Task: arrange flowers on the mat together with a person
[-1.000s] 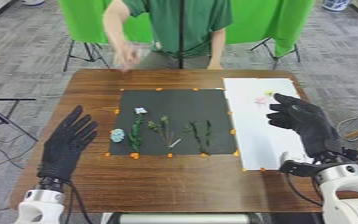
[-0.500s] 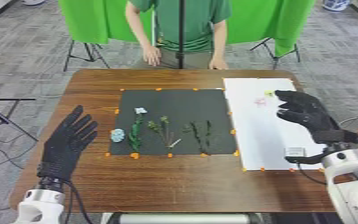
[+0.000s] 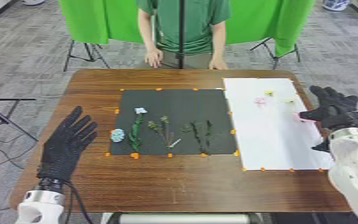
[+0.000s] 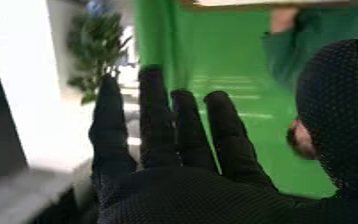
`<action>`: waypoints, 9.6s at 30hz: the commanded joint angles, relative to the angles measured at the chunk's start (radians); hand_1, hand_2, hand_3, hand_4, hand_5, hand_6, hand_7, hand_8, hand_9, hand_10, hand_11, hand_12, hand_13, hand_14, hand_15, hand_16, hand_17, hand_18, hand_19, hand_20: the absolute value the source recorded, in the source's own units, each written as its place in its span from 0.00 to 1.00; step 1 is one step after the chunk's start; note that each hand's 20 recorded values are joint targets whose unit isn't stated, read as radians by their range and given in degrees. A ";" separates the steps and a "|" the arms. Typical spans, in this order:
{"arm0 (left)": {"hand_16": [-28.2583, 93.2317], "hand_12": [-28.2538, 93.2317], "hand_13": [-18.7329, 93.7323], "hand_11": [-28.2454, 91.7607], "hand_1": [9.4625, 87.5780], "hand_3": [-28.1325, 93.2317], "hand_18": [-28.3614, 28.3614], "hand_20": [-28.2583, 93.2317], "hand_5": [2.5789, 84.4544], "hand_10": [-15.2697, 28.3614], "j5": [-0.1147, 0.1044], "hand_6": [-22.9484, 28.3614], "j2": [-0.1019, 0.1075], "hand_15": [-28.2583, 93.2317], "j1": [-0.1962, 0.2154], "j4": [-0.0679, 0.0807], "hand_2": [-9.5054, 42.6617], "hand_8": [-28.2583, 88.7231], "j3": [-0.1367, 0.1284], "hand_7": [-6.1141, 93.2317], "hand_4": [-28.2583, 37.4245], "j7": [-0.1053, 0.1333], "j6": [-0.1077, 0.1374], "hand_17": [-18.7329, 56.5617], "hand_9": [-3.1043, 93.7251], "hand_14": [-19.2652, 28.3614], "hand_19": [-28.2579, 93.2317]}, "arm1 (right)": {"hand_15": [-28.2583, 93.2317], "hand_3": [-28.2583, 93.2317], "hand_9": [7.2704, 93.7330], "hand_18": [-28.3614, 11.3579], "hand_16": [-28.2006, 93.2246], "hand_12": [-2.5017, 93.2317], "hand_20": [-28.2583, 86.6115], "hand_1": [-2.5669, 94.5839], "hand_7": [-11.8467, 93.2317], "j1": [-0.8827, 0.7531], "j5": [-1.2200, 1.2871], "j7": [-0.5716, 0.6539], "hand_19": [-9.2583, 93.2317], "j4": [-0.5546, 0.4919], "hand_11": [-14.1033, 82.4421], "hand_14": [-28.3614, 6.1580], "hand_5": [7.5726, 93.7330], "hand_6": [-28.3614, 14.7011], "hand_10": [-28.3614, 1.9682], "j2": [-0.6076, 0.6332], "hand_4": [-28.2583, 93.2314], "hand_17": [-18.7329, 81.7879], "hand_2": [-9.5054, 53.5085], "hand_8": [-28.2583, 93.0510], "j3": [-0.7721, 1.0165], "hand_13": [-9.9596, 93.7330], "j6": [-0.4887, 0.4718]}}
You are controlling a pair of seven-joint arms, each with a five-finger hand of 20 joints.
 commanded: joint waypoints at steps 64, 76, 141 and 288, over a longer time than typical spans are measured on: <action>0.26 0.35 0.35 0.34 0.22 0.82 0.88 0.31 0.33 0.60 -0.013 0.48 0.002 0.38 -0.072 0.047 0.21 0.17 0.042 0.20 0.04 -0.037 -0.034 0.09 0.30 0.70 0.59 | 0.76 0.88 0.91 0.31 0.48 0.57 0.60 0.57 0.59 0.654 -0.211 -0.506 0.87 0.354 0.38 0.71 0.73 0.73 0.77 -0.514 0.00 0.53 0.00 0.20 -0.884 0.83 0.270; 0.26 0.35 0.35 0.34 0.22 0.82 0.88 0.30 0.33 0.60 -0.014 0.48 0.013 0.38 -0.061 0.040 0.21 0.17 0.045 0.20 0.05 -0.028 -0.027 0.09 0.30 0.70 0.59 | 0.76 0.87 0.90 0.31 0.48 0.57 0.60 0.57 0.59 0.704 -0.296 -0.518 0.87 0.414 0.38 0.71 0.72 0.73 0.77 -0.526 0.00 0.52 0.00 0.21 -0.897 0.82 0.255; 0.26 0.35 0.35 0.34 0.22 0.82 0.89 0.31 0.33 0.60 -0.010 0.49 -0.013 0.38 0.005 0.005 0.21 0.17 0.004 0.20 0.05 -0.005 -0.004 0.09 0.30 0.70 0.59 | 0.71 0.94 0.65 0.27 0.40 0.29 0.59 0.38 0.47 0.037 0.914 -0.617 0.73 -0.225 0.48 0.50 0.60 0.63 0.50 -0.096 0.02 0.41 0.20 0.19 -0.057 0.63 0.033; 0.26 0.35 0.35 0.35 0.22 0.82 0.89 0.30 0.35 0.60 -0.008 0.50 -0.047 0.39 -0.007 0.019 0.22 0.17 0.034 0.20 0.04 -0.016 -0.013 0.09 0.30 0.71 0.59 | 0.44 0.92 0.24 0.28 0.44 0.28 0.51 0.30 0.37 0.266 -0.033 -0.393 0.60 0.071 0.31 0.55 0.25 0.59 0.57 -0.011 0.00 0.27 0.00 0.12 -0.099 0.31 -0.100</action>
